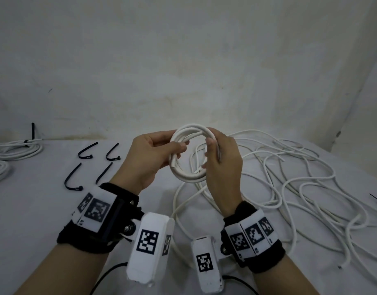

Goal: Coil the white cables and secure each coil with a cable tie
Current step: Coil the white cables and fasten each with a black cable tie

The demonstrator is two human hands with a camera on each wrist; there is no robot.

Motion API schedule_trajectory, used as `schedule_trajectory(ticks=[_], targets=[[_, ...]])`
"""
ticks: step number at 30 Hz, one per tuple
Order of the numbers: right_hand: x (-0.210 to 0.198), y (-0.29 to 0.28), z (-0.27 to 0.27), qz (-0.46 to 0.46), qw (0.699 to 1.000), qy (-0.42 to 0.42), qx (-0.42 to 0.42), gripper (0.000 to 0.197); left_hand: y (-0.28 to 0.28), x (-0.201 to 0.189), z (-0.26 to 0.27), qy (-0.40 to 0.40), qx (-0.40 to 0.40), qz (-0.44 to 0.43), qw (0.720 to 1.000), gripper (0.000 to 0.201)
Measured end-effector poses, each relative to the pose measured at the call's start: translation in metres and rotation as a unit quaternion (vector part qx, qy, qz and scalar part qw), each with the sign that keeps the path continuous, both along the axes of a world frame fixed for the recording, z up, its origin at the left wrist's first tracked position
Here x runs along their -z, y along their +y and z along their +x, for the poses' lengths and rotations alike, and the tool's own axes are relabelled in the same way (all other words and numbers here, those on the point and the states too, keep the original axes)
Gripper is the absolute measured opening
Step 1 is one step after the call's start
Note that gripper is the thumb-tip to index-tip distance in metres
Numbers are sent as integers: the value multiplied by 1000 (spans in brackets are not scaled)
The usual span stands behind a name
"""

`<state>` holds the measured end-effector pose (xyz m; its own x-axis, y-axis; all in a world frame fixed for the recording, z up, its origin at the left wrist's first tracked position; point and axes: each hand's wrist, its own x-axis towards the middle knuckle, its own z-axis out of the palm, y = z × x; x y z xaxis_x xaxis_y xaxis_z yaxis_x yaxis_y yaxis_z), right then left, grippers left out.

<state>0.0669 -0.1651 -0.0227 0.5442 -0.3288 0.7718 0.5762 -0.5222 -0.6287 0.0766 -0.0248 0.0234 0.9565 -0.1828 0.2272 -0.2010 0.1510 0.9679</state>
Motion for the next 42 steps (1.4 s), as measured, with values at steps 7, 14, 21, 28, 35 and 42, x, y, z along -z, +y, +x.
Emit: schedule_trajectory(ticks=[7, 14, 21, 28, 35, 42], targets=[[-3, -5, -2, -112, 991, -76, 14, 21, 4, 0, 2, -9, 25, 20, 999, 24], [-4, -8, -3, -82, 992, -94, 33, 8, -2, 3, 0, -26, 44, 22, 998, 21], [-2, -10, -1, -43, 992, -105, 52, 6, -11, 5, -7, -26, 79, 73, 994, 22], [0, -10, 2, -21, 994, -89, 56, 8, -12, 7, -6, -37, 74, 140, 987, 27], [-5, -6, -2, 120, 989, -9, -90, 15, -7, 8, 1, -32, 65, 117, 990, 25], [-17, -6, -7, 300, 900, 194, -250, 19, -4, 7, 4, -15, 95, 119, 988, 25]])
